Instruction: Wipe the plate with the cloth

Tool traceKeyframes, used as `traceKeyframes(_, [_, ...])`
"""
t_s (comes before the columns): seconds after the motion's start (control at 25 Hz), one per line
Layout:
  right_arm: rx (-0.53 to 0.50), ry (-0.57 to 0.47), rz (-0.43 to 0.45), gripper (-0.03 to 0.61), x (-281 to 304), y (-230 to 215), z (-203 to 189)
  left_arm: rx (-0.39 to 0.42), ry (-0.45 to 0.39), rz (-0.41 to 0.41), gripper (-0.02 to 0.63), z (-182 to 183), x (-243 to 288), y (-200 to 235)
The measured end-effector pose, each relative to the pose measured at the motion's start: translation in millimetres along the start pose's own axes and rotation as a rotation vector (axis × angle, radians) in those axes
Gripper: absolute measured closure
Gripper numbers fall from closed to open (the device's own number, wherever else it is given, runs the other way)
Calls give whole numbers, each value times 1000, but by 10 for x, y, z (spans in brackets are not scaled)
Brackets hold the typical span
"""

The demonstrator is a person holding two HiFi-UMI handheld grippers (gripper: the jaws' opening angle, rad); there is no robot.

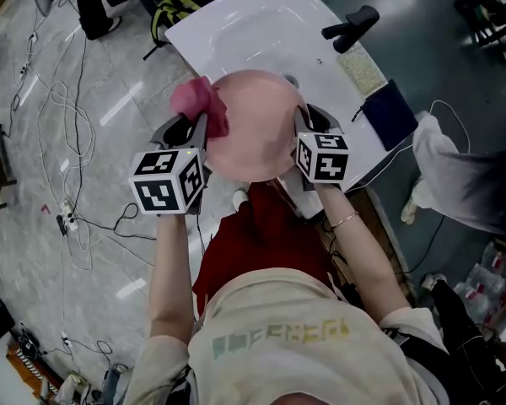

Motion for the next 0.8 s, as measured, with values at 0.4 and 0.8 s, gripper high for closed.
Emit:
traceKeyframes(0.4, [19,-25,-4,466,-23,11,-40,-27,-19,11,546,-51,-6,54])
traceKeyframes(0.8, [110,-151,5,466,-393,-53,51,-41,-88,-11,546,-7,-36,114])
Point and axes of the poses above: the fingertips, and each gripper's own axes: x forward along the fingers, y to its left, z out of its top, the point moved 8 cm from there along -x, backward along the fingers, and after that the axes turned 9 degrees about y, right-handed, at the moved point
